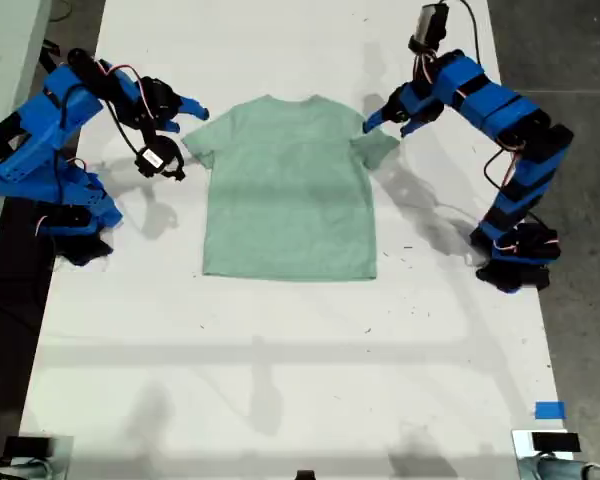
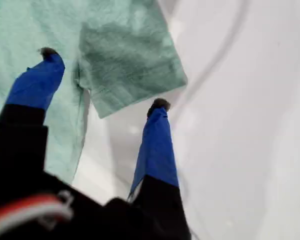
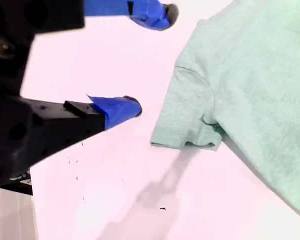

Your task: Fold t-shirt

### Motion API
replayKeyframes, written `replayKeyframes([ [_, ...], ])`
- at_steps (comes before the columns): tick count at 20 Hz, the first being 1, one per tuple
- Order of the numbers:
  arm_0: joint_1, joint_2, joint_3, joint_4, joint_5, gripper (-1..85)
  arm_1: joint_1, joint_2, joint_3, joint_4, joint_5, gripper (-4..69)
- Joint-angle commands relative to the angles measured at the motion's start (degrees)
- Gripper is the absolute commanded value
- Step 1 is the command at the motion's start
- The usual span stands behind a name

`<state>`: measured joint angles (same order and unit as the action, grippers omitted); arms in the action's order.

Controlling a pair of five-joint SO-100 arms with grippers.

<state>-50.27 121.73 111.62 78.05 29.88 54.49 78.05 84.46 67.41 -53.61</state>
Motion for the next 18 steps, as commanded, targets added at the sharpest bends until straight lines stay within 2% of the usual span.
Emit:
replayKeyframes([
  [1, -0.8, 1.0, 0.3, -1.0, 0.1, 29.2, 1.7, -2.9, -0.6, -4.7, -2.5, 36.8],
  [4, -0.8, 2.2, 1.3, -1.1, -0.1, 29.0, 3.3, -7.2, -1.1, -7.6, -4.0, 32.4],
  [5, -0.8, 2.2, 1.6, -1.2, -0.1, 28.9, 3.6, -8.3, -1.8, -7.7, -4.1, 26.2],
  [6, -0.6, 2.2, 1.8, -1.6, -0.1, 28.8, 4.2, -9.7, -2.7, -7.7, -3.3, 13.0],
  [7, -0.4, 2.2, 2.0, -1.8, -0.1, 28.6, 4.8, -11.4, -4.5, -6.7, -1.8, 5.9],
  [10, 0.2, 1.9, 2.1, -2.0, -0.2, 28.3, 4.9, -13.0, -6.6, -4.9, -1.3, -1.3],
  [13, 0.4, 1.9, 2.3, -1.8, -0.2, 28.0, 3.1, -10.6, -9.4, -0.7, -1.9, -1.3],
  [18, 1.1, 1.9, 3.2, -2.5, -0.4, 28.0, -4.0, -6.6, -27.6, 14.2, 0.2, -1.3],
])
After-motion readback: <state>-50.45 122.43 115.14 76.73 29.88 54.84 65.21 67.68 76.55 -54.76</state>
